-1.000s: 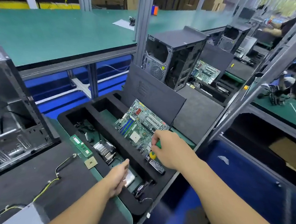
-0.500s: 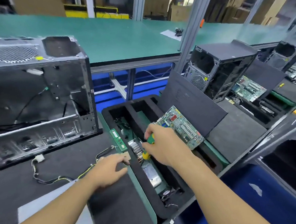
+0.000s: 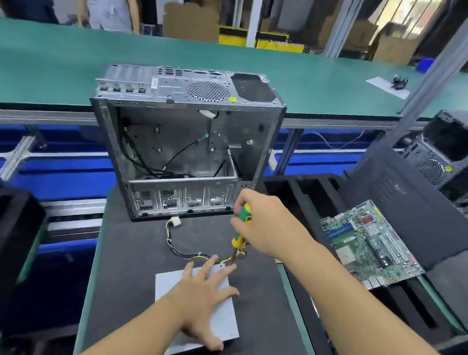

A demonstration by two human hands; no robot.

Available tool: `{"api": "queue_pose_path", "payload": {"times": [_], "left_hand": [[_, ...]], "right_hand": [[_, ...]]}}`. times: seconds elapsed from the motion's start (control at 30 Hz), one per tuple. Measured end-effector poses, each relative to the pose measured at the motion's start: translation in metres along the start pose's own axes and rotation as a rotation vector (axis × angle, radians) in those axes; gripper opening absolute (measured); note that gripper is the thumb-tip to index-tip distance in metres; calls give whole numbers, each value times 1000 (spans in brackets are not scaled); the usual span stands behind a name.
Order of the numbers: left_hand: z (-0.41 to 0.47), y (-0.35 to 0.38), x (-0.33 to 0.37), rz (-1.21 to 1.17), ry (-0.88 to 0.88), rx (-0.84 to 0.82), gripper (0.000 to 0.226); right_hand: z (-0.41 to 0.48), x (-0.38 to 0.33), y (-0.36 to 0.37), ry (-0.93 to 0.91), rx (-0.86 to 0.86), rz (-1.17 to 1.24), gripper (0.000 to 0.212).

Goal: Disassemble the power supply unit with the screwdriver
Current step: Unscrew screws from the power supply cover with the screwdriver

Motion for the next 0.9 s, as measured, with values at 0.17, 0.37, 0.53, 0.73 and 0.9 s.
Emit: {"api": "queue_pose_path", "payload": {"times": [0.17,0.37,0.53,0.73,0.9], "left_hand": [[5,9,-11,-18,-146,136,98],[7,3,-42,-225,-268,405,57],[-2,3,-42,-402,-232,712,19],[-4,3,-32,-153,-168,783,10],[-4,1,-32,-138,-197,752,8]], "right_hand": [[-3,-10,8,-10,7,-14,10],[-12,-8,6,-4,63,20,9],[-12,3,9,7,66,50,7],[-3,15,17,18,46,63,6],[0,16,26,-1,16,79,9]]}}
Point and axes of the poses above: each hand's wrist, its own z-axis towards the middle knuckle, its own y-axis out of the palm, x = y × z, the point moved 4 cm from there along z, towards the middle knuckle, and after that the axes turned 12 degrees about y, right-handed, at the moved point
